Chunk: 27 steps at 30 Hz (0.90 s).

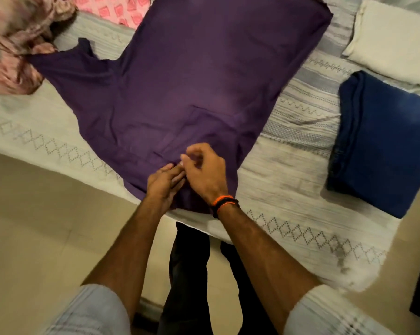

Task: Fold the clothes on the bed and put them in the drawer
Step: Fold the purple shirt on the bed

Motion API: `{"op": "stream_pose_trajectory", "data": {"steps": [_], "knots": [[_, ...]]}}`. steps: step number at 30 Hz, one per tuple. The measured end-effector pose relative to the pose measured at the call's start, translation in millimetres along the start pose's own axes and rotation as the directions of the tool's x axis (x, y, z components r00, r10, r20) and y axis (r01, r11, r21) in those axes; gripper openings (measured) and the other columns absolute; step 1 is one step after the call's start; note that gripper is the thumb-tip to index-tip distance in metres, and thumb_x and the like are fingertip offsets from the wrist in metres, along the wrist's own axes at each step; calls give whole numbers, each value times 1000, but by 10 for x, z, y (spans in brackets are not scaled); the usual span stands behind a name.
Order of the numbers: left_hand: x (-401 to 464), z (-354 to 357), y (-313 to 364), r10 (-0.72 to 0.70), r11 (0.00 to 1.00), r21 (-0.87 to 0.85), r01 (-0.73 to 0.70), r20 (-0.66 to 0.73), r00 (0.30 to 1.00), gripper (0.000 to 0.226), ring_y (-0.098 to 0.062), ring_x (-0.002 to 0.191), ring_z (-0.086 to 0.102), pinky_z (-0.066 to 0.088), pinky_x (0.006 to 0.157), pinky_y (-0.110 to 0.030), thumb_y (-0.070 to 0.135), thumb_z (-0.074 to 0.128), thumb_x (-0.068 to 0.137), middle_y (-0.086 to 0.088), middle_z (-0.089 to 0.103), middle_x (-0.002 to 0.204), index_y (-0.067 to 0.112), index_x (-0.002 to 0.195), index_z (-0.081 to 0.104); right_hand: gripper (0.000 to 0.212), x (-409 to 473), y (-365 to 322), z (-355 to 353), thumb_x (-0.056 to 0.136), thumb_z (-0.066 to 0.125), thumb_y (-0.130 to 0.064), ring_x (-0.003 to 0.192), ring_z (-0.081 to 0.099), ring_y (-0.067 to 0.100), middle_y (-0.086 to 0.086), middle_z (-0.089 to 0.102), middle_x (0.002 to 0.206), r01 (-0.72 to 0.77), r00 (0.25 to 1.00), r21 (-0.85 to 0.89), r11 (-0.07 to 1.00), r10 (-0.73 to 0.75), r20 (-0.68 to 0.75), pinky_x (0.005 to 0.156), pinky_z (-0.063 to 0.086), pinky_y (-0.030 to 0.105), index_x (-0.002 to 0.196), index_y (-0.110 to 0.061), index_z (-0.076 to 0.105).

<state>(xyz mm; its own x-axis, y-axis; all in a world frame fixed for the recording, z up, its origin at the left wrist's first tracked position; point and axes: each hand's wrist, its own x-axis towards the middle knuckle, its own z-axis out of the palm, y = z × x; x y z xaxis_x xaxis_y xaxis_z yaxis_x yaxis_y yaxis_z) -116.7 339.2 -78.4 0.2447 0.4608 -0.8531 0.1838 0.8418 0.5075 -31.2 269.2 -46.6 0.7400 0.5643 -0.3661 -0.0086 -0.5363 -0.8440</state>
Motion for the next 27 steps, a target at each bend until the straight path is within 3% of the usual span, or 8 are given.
{"op": "stream_pose_trajectory", "data": {"steps": [4, 8, 11, 14, 17, 21, 24, 27], "knots": [[145, 18, 184, -46, 998, 45, 52, -123, 991, 31, -23, 99, 69, 59, 80, -35, 31, 79, 81, -10, 69, 110, 13, 103, 66, 44, -190, 524, -275, 75, 77, -23, 100, 60, 25, 8, 63, 112, -203, 942, -147, 968, 151, -301, 92, 50, 45, 113, -10, 58], [273, 165, 324, 5, 999, 51, 8, -251, 968, 28, -20, 84, 68, 60, 70, -33, 30, 82, 78, -7, 68, 99, 17, 84, 58, 84, -416, 867, -370, 61, 91, -28, 109, 51, 24, 10, 46, 124, -338, 940, -240, 910, 312, -140, 98, 47, 34, 127, -4, 46], [382, 218, 383, -6, 999, 44, 21, -322, 947, 37, -18, 79, 65, 59, 68, -32, 28, 82, 79, -6, 65, 96, 18, 83, 47, 62, -524, 974, -298, 71, 85, -21, 98, 58, 21, 8, 55, 117, -378, 921, -216, 900, 342, -185, 88, 48, 30, 119, -7, 49], [476, 193, 453, 1, 998, 58, 22, -363, 932, 31, -16, 67, 61, 56, 56, -28, 22, 78, 84, -4, 61, 82, 15, 81, 47, 36, -557, 977, -213, 75, 74, -9, 80, 63, 20, 3, 65, 92, -444, 877, -118, 888, 404, -262, 82, 54, 37, 103, -14, 53], [515, 35, 562, 75, 996, 69, -50, -434, 898, 26, -16, 60, 59, 52, 52, -29, 19, 71, 89, -4, 59, 72, 12, 72, 52, 34, -672, 961, -157, 68, 65, 3, 75, 55, 13, -2, 59, 91, -317, 923, -237, 918, 242, -298, 72, 49, 29, 95, -16, 56], [521, -287, 606, 105, 991, 121, -59, -416, 903, 9, -20, 74, 65, 58, 56, -30, 12, 69, 87, -5, 64, 83, 11, 85, 60, 35, -796, 964, -68, 67, 62, 4, 76, 55, 19, 1, 54, 97, -251, 948, -355, 901, 154, -278, 68, 50, 37, 97, -12, 56], [535, -384, 601, 88, 980, 200, -27, -308, 947, 16, -17, 72, 62, 60, 59, -27, 9, 71, 88, -6, 63, 90, 4, 100, 62, 36, -827, 987, -27, 68, 64, 2, 74, 59, 26, 4, 53, 104, -279, 944, -402, 872, 171, -283, 65, 50, 37, 100, -14, 58], [587, -446, 629, 199, 964, 245, -108, -386, 901, 29, -19, 81, 66, 61, 61, -28, 1, 68, 85, -13, 65, 109, 3, 114, 61, 35, -854, 990, -33, 71, 64, 2, 71, 60, 26, 2, 51, 107, -263, 954, -446, 856, 160, -254, 62, 48, 33, 101, -16, 60]]}}
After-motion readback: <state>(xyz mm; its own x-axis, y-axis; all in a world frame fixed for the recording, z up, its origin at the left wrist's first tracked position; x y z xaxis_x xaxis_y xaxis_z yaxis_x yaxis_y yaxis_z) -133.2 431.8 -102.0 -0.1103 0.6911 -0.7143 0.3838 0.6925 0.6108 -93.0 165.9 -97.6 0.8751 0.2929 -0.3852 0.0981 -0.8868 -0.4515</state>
